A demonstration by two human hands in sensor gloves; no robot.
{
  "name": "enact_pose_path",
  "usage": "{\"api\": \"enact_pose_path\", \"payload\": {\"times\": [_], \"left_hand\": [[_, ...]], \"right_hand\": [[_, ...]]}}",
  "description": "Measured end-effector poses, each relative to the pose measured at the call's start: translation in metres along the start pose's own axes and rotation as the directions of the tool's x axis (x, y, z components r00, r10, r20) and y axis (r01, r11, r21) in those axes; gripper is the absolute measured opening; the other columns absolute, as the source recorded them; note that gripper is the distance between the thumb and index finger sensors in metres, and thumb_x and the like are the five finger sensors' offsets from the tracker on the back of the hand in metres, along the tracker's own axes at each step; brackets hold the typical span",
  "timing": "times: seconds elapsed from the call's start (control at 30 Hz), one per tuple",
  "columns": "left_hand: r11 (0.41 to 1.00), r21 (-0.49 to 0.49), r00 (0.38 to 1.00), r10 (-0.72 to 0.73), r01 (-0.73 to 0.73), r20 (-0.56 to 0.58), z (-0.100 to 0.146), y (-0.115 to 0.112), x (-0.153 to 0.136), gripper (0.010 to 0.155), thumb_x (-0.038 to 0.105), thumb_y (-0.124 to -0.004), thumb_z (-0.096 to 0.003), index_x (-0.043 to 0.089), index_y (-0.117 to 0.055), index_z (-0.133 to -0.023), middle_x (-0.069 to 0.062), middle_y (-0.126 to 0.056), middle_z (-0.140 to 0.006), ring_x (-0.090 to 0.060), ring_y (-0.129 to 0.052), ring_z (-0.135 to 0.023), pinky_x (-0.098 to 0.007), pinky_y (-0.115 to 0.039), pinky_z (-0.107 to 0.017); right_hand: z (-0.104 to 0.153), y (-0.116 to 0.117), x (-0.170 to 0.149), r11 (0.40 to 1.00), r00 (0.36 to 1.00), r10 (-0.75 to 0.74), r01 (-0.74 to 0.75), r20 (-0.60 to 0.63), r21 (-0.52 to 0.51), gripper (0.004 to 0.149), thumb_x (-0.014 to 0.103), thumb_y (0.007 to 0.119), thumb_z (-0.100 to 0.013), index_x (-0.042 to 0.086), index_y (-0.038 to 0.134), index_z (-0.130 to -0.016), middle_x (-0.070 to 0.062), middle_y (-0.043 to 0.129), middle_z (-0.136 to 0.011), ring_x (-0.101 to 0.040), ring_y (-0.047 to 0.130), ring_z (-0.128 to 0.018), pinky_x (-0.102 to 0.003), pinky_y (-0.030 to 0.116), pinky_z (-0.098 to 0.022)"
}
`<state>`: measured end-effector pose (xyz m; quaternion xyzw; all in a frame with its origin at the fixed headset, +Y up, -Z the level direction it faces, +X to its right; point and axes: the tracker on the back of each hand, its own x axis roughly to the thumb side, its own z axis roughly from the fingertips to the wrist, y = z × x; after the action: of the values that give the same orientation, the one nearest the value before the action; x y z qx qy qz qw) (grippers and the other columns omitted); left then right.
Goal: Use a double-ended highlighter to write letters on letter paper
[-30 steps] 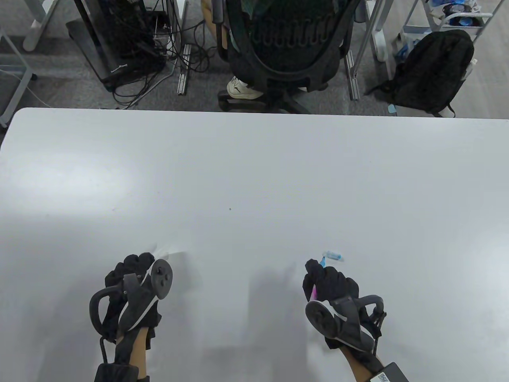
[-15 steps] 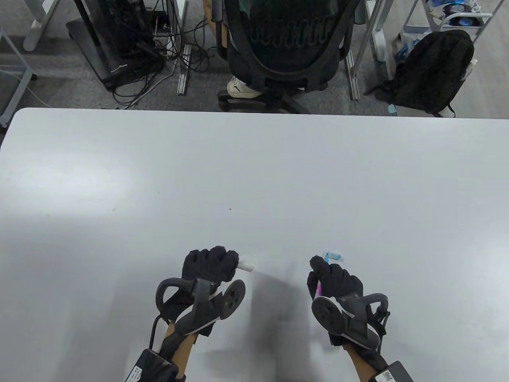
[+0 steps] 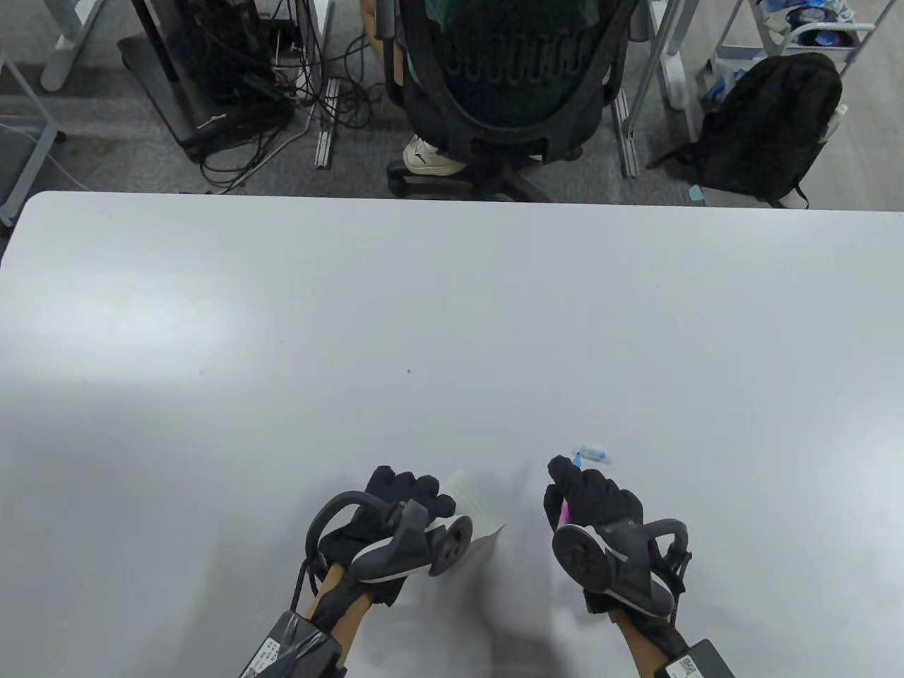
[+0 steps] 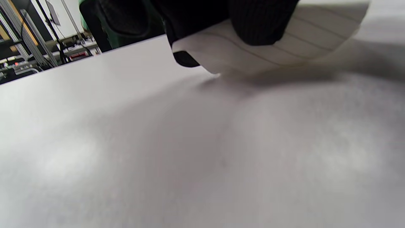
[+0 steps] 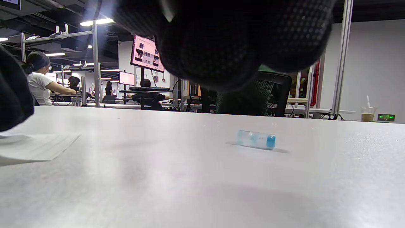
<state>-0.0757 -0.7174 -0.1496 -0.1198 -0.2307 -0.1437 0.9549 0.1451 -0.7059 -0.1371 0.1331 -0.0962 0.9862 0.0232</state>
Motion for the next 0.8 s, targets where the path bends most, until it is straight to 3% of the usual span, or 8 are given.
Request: {"api": "enact_pose_path", "payload": {"times": [0.3,0.53,0.7,0.77,0.8], "left_hand": [[0.995,-0.096,0.999,0.0,0.004,0.036,-0.004,0.0,0.002,0.051,0.03,-0.07,-0.0597,0.045,-0.058,-0.107,0.011,-0.06,-0.121,-0.021,-0.065,-0.115,-0.058,-0.056,-0.084],[0.996,-0.092,0.999,-0.012,0.015,0.038,-0.004,0.0,0.003,0.054,0.031,-0.069,-0.06,0.047,-0.051,-0.109,0.009,-0.054,-0.124,-0.024,-0.06,-0.117,-0.059,-0.053,-0.084],[1.0,-0.02,0.998,-0.024,0.023,-0.052,-0.001,0.002,-0.005,0.055,0.037,-0.068,-0.0596,0.037,-0.05,-0.112,0.002,-0.054,-0.123,-0.027,-0.061,-0.114,-0.059,-0.054,-0.083],[1.0,-0.028,0.997,0.011,-0.013,-0.074,0.0,0.002,-0.009,0.059,0.045,-0.068,-0.0576,0.029,-0.051,-0.112,-0.004,-0.054,-0.121,-0.03,-0.062,-0.112,-0.06,-0.054,-0.082],[0.998,-0.054,0.998,0.025,-0.029,-0.065,-0.001,0.0,-0.01,0.058,0.047,-0.067,-0.0571,0.031,-0.052,-0.111,-0.005,-0.054,-0.121,-0.031,-0.061,-0.111,-0.061,-0.053,-0.082]], "right_hand": [[0.0,0.0,0.001,1.0,1.0,0.001,-0.001,0.008,0.006,0.051,0.04,0.061,-0.058,0.012,0.068,-0.099,-0.017,0.09,-0.066,-0.024,0.097,-0.043,-0.048,0.084,-0.04],[0.0,0.0,0.002,1.0,1.0,0.0,0.0,0.011,0.009,0.051,0.04,0.061,-0.057,0.012,0.069,-0.099,-0.017,0.09,-0.066,-0.024,0.097,-0.044,-0.048,0.084,-0.04],[0.001,0.0,0.001,1.0,1.0,0.001,-0.002,0.017,0.016,0.054,0.043,0.061,-0.057,0.013,0.068,-0.101,-0.019,0.09,-0.069,-0.025,0.097,-0.046,-0.049,0.084,-0.041],[0.001,-0.001,0.001,1.0,1.0,0.003,-0.004,0.018,0.014,0.055,0.044,0.06,-0.056,0.013,0.068,-0.101,-0.019,0.089,-0.069,-0.026,0.097,-0.047,-0.049,0.084,-0.042],[0.001,0.0,0.0,1.0,1.0,-0.001,0.001,0.016,0.016,0.055,0.044,0.059,-0.057,0.013,0.068,-0.101,-0.02,0.089,-0.07,-0.026,0.097,-0.047,-0.05,0.084,-0.042]]}}
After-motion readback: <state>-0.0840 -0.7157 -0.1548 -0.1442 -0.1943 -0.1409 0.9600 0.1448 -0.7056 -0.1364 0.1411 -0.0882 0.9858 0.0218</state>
